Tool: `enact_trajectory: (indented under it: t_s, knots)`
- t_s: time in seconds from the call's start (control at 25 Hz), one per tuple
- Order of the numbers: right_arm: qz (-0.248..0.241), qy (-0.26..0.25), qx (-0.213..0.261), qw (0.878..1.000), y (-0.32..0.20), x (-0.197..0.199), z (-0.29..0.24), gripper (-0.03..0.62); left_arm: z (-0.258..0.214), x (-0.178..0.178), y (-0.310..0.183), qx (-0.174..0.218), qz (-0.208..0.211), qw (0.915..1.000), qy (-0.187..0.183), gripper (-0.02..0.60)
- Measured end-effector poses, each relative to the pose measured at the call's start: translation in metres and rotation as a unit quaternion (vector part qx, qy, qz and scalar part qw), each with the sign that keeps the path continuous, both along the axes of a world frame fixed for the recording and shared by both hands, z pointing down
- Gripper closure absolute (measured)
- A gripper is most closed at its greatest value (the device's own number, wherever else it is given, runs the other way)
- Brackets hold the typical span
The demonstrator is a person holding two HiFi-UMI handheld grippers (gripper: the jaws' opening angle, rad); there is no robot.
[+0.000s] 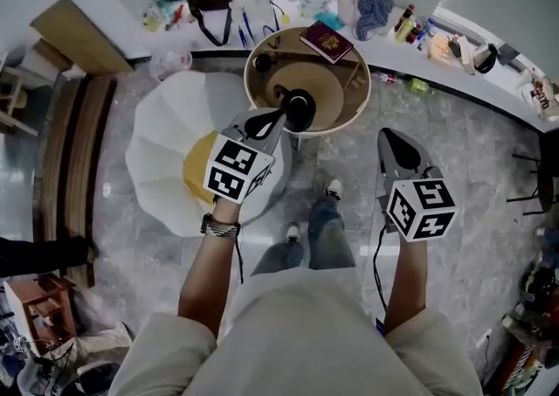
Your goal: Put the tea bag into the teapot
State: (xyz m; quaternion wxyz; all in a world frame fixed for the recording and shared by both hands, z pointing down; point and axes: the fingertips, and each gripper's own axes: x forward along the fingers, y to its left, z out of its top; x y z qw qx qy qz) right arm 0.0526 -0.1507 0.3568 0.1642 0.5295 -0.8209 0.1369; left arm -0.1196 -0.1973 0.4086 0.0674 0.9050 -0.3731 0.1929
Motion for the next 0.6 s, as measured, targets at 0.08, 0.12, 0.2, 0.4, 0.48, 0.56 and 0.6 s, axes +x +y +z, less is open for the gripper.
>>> enact_trajectory:
  t_s: [0.08,0.12,0.2,0.4,0.48,0.56,0.6]
  knots:
    - [0.0,0.003,0.011,1.0,0.02,-0.002,-0.012,0.588,-0.017,0.001,0.021,0.014,0.004,0.9998,0.012,0.575]
    - [0.0,0.007,0.018,1.0,0.028,-0.003,-0.018,0.588,-0.024,0.002,0.031,0.022,0.004,0.9996,0.016,0.575]
    - [0.002,0.017,0.034,0.999,0.042,0.0,-0.029,0.588,-0.04,0.003,0.048,0.041,0.002,0.999,0.016,0.575]
    - [-0.004,0.006,0.051,0.999,0.073,0.006,-0.048,0.588,-0.062,0.006,0.089,0.084,-0.007,0.9963,-0.015,0.575]
    - [-0.013,0.004,0.061,0.998,0.086,0.006,-0.058,0.588,-0.073,0.004,0.104,0.09,-0.021,0.9957,-0.006,0.575]
    - [-0.02,0.004,0.077,0.997,0.102,0.006,-0.072,0.588,-0.089,0.002,0.12,0.101,-0.032,0.9944,0.003,0.575]
    - [-0.022,0.006,0.087,0.996,0.112,0.008,-0.08,0.588,-0.097,0.003,0.13,0.106,-0.036,0.9937,0.004,0.575]
